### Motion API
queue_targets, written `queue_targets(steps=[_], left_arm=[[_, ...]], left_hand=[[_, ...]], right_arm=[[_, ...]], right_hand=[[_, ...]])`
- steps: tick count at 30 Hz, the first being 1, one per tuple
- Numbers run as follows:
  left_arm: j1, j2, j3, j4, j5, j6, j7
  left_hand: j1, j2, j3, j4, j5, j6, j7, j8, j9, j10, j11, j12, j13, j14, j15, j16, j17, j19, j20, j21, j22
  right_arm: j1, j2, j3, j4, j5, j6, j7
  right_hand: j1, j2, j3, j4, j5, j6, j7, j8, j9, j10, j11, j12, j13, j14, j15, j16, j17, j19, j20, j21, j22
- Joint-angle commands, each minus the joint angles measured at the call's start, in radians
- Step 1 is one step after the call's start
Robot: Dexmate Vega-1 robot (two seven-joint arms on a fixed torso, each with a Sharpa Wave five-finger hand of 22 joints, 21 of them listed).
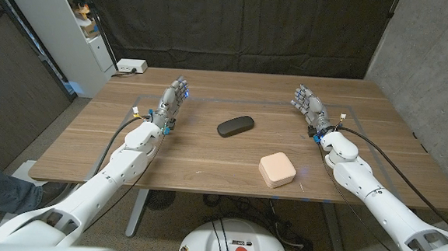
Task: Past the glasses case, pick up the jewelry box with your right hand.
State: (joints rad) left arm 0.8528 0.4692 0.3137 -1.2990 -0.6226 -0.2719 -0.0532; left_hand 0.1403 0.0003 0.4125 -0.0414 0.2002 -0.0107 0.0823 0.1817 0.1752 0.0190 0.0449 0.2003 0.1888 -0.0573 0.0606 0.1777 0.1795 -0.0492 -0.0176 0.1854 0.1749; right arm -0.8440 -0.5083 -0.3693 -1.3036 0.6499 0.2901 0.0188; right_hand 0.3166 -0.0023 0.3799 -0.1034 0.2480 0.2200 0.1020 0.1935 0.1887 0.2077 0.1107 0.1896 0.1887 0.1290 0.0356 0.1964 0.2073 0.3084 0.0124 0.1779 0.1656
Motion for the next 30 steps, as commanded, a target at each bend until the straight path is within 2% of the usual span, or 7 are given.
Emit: queue_targets(steps=[1,13,30], left_arm=[[0.025,-0.109,-0.14,0.006,0.128,0.062,-0.091],[0.045,-0.172,-0.218,-0.019,0.2,0.09,-0.132],[0.043,-0.205,-0.244,-0.022,0.237,0.109,-0.161]], left_hand=[[0.011,0.003,0.008,-0.001,0.004,0.001,0.008,0.006,0.002,-0.001,0.006,0.005,0.004,-0.004,0.004,0.006,0.001,-0.009,0.0,0.005,0.002],[0.014,0.007,0.009,-0.004,0.002,0.001,0.008,0.006,0.002,0.0,0.006,0.006,0.004,-0.005,0.004,0.007,0.001,-0.012,0.003,0.005,0.002],[0.018,0.013,0.011,-0.007,0.001,0.001,0.007,0.006,0.002,0.0,0.005,0.007,0.004,-0.007,0.005,0.007,0.001,-0.017,0.007,0.005,0.002]], right_arm=[[-0.003,0.006,0.0,-0.008,-0.004,-0.006,-0.009],[-0.008,0.003,0.003,-0.016,-0.004,-0.004,-0.006],[-0.03,-0.013,0.013,-0.042,-0.005,0.006,-0.009]], right_hand=[[0.008,0.002,0.005,0.0,0.006,0.011,0.0,0.007,0.005,0.007,-0.003,0.005,0.005,0.009,0.0,0.006,0.003,0.007,-0.001,0.004,0.002],[0.007,0.003,0.004,-0.001,0.004,0.011,0.0,0.007,0.005,0.01,-0.001,0.007,0.005,0.009,-0.001,0.007,0.003,0.007,0.001,0.005,0.002],[0.007,0.004,0.003,-0.002,0.002,0.011,-0.001,0.006,0.005,0.008,-0.003,0.006,0.006,0.008,-0.001,0.007,0.003,0.005,0.002,0.006,0.002]])
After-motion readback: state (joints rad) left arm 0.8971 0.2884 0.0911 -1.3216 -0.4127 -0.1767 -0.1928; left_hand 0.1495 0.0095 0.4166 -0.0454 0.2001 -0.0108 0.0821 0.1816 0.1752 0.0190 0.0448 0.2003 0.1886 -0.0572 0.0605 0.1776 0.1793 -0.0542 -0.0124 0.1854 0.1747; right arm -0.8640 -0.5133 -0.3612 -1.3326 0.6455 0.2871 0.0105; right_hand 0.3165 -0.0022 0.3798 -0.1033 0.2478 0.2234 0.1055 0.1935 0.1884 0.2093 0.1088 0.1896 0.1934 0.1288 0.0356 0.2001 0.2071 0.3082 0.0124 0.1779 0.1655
